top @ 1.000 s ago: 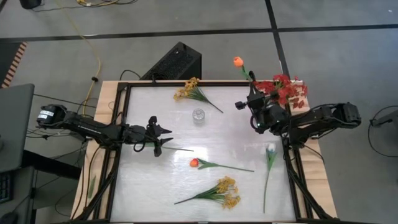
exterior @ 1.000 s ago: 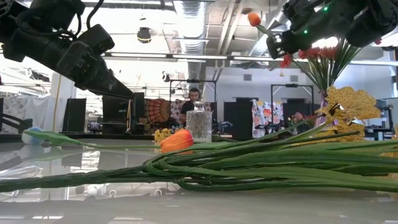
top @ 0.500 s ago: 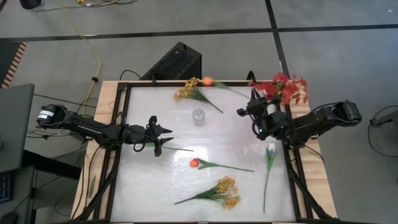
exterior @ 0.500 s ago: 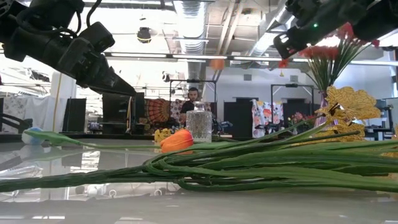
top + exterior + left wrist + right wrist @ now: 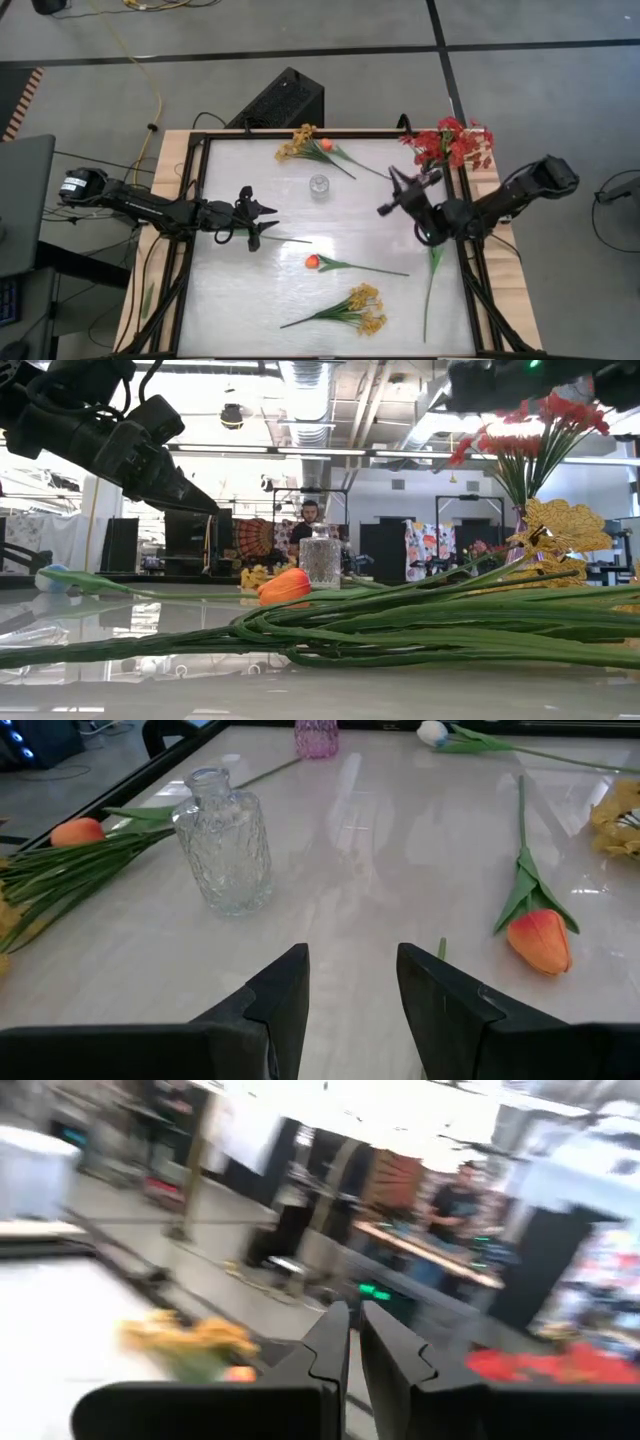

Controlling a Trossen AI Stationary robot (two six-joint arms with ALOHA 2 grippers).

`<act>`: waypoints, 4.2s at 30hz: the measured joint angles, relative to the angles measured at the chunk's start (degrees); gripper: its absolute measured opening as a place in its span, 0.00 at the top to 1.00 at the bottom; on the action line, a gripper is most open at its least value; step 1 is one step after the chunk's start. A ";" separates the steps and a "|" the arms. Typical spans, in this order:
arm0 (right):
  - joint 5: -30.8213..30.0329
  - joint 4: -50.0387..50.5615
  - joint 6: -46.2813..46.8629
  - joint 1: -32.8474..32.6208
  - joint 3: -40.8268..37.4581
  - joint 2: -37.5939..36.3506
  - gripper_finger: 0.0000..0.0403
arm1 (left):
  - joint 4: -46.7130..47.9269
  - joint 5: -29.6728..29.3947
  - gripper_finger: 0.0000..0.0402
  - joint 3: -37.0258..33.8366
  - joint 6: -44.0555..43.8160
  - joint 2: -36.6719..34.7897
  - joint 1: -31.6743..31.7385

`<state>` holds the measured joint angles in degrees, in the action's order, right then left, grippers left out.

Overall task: Sort flowers into vase by color
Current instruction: Adjust the pink flower vase, then put the top orange flower into the pink flower vase

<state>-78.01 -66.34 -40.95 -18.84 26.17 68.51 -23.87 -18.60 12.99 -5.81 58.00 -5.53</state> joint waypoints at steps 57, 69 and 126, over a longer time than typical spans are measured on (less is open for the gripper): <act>38.65 105.90 101.52 28.71 5.03 1.20 0.91 | 0.25 1.58 0.64 0.00 0.35 0.00 -0.01; 55.41 108.42 86.59 32.60 8.25 1.20 0.94 | 0.50 2.15 0.64 0.00 -0.36 0.00 -0.01; 57.03 65.75 54.88 11.48 22.84 9.53 0.94 | 2.16 1.76 0.64 0.00 1.58 0.13 0.01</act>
<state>-20.98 -0.59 13.93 -7.36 49.02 78.04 -21.71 -16.84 12.99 -4.23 58.13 -5.52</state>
